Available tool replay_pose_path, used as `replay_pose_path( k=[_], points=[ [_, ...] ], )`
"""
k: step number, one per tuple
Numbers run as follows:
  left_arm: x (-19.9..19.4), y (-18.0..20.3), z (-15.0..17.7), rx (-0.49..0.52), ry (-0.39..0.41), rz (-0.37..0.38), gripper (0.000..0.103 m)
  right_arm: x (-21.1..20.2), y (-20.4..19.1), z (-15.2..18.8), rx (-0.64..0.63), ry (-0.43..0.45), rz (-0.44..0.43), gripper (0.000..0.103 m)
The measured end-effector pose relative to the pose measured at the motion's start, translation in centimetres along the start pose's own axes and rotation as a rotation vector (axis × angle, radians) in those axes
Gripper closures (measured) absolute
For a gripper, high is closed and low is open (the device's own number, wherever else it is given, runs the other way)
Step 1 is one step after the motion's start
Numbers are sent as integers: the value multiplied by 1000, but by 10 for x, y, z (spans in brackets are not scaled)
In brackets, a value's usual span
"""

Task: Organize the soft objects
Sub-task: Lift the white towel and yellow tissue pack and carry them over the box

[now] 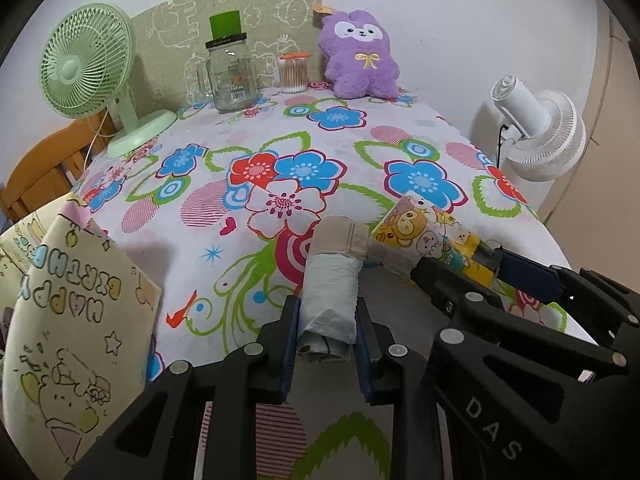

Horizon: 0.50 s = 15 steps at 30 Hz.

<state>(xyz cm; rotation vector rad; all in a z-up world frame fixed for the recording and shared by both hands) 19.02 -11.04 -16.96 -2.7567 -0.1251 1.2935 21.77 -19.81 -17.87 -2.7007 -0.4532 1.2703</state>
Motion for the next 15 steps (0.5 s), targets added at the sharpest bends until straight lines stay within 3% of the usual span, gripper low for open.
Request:
replay_pose_path(
  k=[15],
  points=[
    [-29,-3,14,19,25,38,79,-35,-11,18,49,25,61,50]
  ],
)
Point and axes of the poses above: each gripper's, at about its wrist camera, not at the fingertips, and x roughly the way its jaws point, y to its right, z to its underside, the point moved 2 cm from there along x, roughly the way its jaws point, and after that the axes turned 6 degrees about -z, right-handed, at the moved point
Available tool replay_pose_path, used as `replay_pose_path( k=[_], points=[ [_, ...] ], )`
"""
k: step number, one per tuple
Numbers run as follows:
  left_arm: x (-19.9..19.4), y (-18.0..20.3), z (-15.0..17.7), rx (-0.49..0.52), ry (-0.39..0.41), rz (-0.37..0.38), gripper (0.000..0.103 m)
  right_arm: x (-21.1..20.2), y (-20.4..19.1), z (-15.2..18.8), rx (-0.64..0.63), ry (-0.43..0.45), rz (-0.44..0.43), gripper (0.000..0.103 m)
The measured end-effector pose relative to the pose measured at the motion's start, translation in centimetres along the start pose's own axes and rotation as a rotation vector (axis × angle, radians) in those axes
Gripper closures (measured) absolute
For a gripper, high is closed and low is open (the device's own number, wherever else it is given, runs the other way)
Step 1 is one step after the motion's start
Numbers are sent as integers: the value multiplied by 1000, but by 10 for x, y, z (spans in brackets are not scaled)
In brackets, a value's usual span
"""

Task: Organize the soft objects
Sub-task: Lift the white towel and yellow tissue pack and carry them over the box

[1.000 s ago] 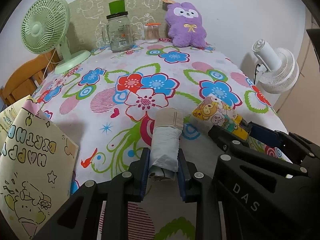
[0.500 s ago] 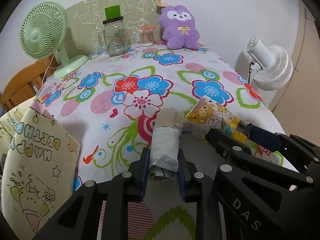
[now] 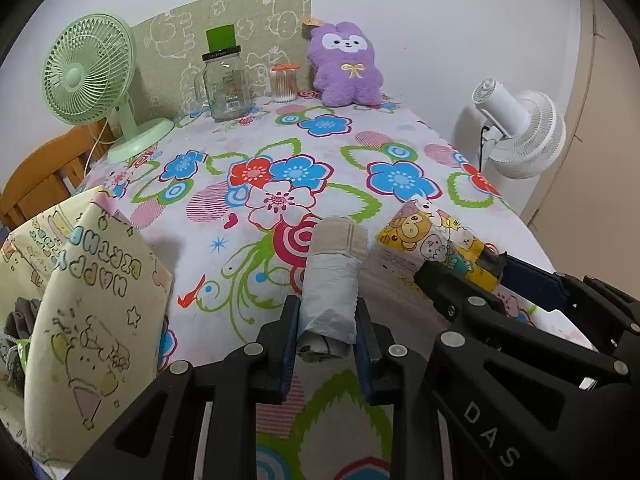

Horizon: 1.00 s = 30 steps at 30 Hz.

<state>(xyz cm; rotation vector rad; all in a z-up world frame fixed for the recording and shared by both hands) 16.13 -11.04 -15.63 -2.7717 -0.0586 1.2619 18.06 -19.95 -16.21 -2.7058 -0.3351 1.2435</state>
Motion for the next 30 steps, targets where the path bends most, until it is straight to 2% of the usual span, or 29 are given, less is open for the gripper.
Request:
replay_pose_path(
  k=[7,30],
  points=[
    [-16,-4,4,8,9,11,79,-18,-6,6,-11,10,44,50],
    [-83,-30,-5,-3,115,22,79,-85,-44,-2,-40,112,56,50]
  ],
)
Point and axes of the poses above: each gripper's, at about its wrist camera, not at the fingertips, and x roughly the way its jaws point, y to its right, z to its underside, the point moved 2 cm from there along x, roughly the way its jaws point, and after that the axes turned 6 degrees about -z, right-handed, at the moved point
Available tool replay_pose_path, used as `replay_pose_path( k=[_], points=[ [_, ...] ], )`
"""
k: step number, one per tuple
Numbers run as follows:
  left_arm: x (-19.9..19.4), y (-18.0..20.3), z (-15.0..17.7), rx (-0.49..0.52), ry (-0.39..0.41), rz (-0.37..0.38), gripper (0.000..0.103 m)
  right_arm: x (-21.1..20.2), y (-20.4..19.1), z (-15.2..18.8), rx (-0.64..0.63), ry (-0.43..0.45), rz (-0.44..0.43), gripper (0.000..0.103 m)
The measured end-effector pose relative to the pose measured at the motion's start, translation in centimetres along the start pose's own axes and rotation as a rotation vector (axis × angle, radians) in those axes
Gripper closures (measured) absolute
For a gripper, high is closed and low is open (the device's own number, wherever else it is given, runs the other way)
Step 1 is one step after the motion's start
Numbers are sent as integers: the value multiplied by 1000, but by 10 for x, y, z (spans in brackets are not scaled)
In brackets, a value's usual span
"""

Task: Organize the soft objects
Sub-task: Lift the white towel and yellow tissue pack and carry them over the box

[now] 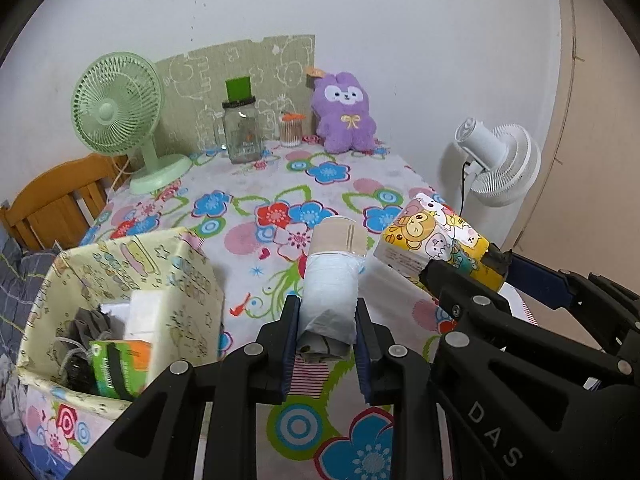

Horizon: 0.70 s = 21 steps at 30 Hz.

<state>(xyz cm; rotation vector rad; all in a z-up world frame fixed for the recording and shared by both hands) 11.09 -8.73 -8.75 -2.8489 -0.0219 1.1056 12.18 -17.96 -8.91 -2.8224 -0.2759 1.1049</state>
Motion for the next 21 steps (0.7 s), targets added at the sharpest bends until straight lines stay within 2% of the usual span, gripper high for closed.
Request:
replay_pose_path(
  k=[11,21],
  points=[
    [-34,-22,-9,-13,54,-12,78,-30,-28,-13,-48,53,-28,50],
    [-46,-43,-16,-25,86,-14,78,-46,-50,-21,-73,80,-46,50]
  ],
)
Point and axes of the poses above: each gripper's, at about its wrist camera, not at the fingertips, and x roughly the way its jaws point, y to its right, z to its underside, the point moved 2 cm from there along x, roughly the way its jaws point, and after that the axes turned 6 degrees about -z, right-handed, at the moved point
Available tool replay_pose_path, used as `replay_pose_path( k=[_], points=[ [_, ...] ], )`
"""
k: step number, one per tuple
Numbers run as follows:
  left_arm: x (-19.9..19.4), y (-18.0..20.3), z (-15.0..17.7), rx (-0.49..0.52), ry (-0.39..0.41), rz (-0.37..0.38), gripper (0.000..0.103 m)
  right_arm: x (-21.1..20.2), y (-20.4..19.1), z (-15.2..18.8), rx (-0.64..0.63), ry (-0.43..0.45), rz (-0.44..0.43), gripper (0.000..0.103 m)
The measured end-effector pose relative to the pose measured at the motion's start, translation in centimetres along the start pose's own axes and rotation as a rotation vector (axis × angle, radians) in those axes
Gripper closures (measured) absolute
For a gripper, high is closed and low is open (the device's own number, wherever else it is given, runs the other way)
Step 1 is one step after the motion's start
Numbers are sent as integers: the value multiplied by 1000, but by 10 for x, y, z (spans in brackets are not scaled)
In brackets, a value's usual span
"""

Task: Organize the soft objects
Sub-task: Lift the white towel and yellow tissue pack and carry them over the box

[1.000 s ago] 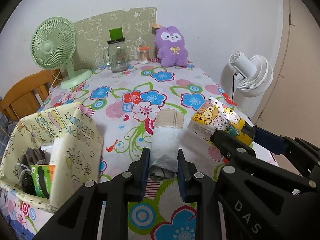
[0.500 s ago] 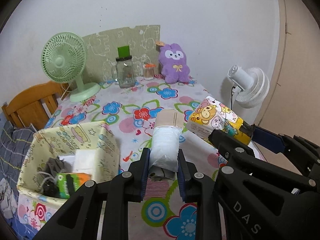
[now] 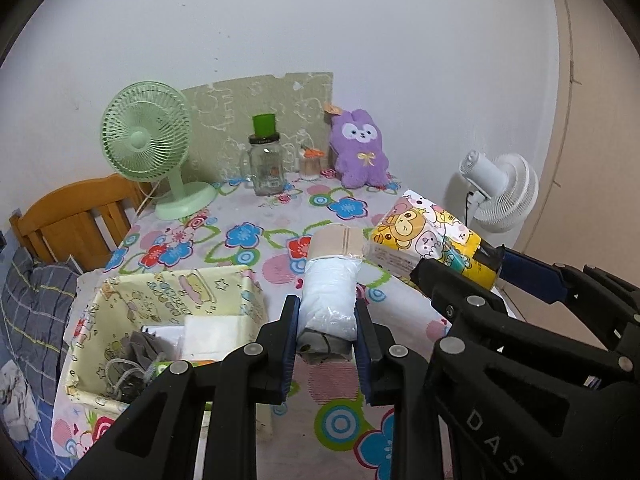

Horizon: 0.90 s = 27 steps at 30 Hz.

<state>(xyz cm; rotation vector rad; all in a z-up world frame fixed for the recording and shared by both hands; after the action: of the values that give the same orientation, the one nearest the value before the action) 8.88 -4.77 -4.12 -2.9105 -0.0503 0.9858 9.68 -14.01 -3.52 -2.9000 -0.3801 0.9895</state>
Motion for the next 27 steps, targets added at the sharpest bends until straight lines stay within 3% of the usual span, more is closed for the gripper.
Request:
replay_pose_path(
  k=[27],
  points=[
    [13,-79,3,-43,0,-99,78,40,-75,-17,-76,-28,-157,50]
  ],
)
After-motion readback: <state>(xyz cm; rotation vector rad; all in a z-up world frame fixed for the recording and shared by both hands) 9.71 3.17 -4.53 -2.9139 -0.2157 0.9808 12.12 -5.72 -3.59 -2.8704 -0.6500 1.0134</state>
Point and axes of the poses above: each gripper's, at about its wrist camera, not at the fingertips, and x roughly the way its jaws point, y to its right, z to its underside, the point moved 2 cm from there along x, roughly the way its jaws point, and after that the axes turned 6 degrees about -z, right-handed, at the moved point
